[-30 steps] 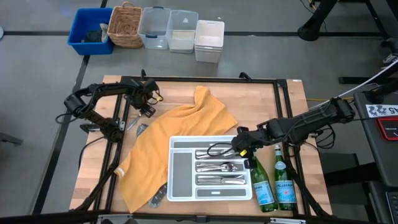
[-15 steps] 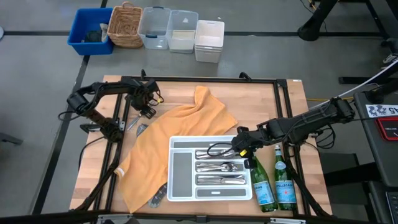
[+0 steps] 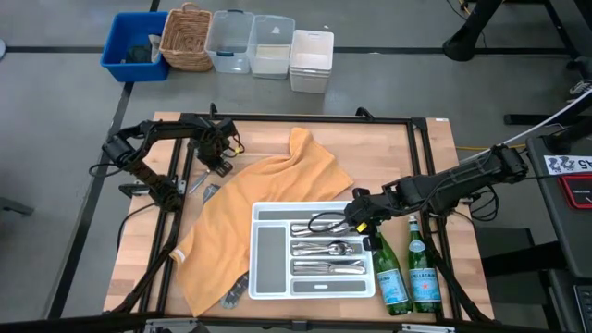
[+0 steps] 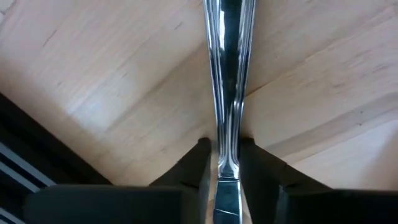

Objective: Sort silverware
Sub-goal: Put the silver table knife into the white silverware tray

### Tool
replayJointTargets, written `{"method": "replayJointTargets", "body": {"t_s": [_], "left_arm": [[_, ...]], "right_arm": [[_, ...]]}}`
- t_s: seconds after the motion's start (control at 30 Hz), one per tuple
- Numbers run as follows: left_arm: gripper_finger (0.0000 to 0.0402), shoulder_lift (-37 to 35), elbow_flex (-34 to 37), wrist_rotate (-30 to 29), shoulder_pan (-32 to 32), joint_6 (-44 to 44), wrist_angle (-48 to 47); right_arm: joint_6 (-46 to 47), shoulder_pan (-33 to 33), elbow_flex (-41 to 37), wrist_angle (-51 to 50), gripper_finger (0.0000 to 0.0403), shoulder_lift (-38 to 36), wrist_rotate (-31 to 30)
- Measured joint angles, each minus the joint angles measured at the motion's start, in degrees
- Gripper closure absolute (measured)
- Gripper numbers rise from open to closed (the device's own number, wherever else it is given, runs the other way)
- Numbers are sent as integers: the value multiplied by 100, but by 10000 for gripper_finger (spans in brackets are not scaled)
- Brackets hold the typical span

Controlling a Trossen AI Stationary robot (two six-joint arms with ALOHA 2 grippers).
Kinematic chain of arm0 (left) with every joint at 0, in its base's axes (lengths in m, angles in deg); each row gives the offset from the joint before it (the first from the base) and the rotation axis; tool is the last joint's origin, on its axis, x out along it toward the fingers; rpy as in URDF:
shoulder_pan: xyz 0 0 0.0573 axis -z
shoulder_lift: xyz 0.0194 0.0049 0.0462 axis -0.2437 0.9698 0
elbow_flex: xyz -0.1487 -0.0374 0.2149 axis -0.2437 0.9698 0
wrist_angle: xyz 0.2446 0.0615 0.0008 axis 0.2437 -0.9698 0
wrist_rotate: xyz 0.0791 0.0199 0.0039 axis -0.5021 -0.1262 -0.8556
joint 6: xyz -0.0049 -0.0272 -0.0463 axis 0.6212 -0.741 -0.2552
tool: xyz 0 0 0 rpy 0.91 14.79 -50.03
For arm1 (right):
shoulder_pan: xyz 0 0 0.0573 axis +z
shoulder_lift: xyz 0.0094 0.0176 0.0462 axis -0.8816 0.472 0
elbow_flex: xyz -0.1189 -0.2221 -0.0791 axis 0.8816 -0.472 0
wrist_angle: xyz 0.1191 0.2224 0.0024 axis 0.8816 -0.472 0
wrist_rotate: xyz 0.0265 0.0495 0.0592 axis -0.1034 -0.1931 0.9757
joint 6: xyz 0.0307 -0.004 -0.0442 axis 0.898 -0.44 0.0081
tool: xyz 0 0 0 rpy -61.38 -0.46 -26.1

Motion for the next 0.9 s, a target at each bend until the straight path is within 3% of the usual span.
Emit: {"method": "replayJointTargets", "body": {"t_s": [0.3, 0.63, 0.9], "left_arm": [[380, 4, 4, 99, 2, -550, 22], [369, 8, -53, 319, -2, -2192, 120], [373, 19, -150, 436, -117, -2234, 87]], "right_arm": [[-12, 0, 0, 0, 327, 2, -2], [-165, 0, 0, 2, 327, 2, -2], [-165, 0, 0, 2, 327, 2, -4]]}}
